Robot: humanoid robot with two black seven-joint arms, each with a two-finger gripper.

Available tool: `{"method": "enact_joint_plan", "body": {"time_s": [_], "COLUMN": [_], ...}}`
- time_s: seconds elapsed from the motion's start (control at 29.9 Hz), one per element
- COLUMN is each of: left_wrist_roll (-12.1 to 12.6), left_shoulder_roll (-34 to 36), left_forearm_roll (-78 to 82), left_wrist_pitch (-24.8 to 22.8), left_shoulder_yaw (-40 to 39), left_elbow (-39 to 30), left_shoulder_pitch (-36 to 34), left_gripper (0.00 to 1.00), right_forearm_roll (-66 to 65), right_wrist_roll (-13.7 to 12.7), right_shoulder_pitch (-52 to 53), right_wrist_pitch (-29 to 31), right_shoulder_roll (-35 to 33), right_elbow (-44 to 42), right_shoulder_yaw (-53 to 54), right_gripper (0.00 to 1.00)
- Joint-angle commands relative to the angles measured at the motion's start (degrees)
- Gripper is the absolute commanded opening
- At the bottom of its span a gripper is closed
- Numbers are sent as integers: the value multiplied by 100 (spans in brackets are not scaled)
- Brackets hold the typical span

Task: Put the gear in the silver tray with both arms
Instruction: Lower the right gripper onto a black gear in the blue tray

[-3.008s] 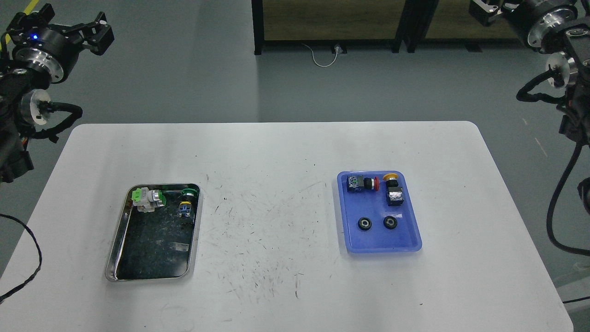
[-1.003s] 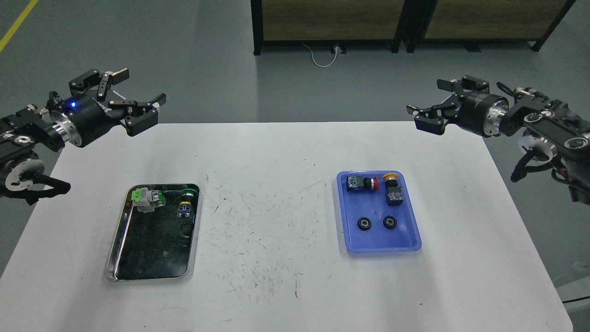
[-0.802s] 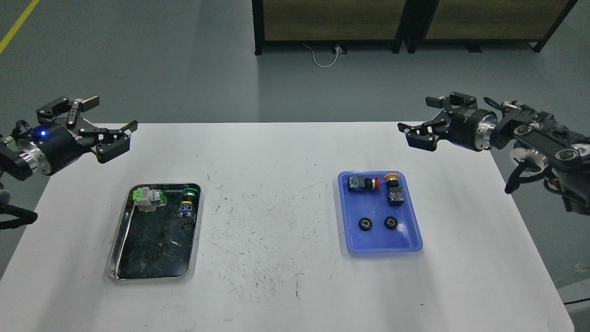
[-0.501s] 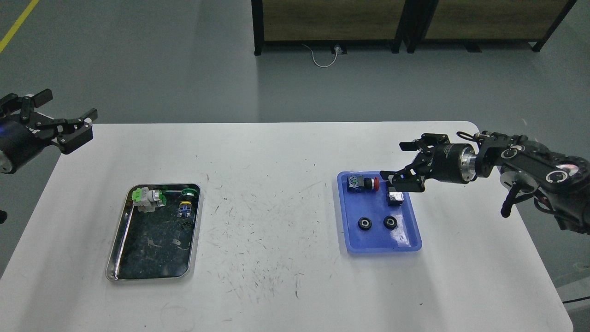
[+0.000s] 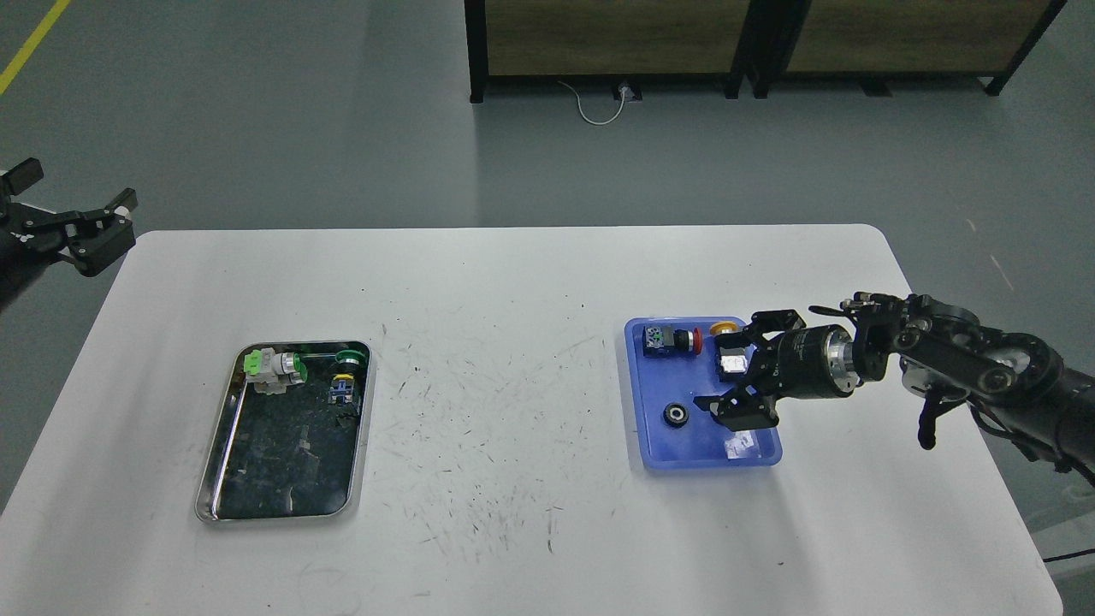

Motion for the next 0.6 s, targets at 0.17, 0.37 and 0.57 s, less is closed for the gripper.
{"method": "enact_joint_plan", "body": {"time_s": [0.17, 0.37, 0.57], "left_wrist_roll": [15, 15, 15], "left_shoulder_roll": [-18, -9, -27], "left_forearm_roll": [9, 9, 9], "left_wrist_pitch": [31, 48, 48], "left_shoulder_yaw": [8, 8, 8], "left_elbow": [-2, 7, 7], "left_shoulder_pitch": [107, 151, 169], "left_gripper": [99, 99, 99], "right_forearm_roll": [-5, -119, -119], "right_wrist_roll": [-301, -302, -293], "right_shoulder_pitch": [-339, -515, -533], "right_wrist_pitch": [-1, -1, -85], "right_shoulder_roll": [-147, -139, -77], "right_elbow": [76, 59, 32], "right_shoulder_yaw": [9, 17, 97], "right_gripper": [99, 97, 96]}}
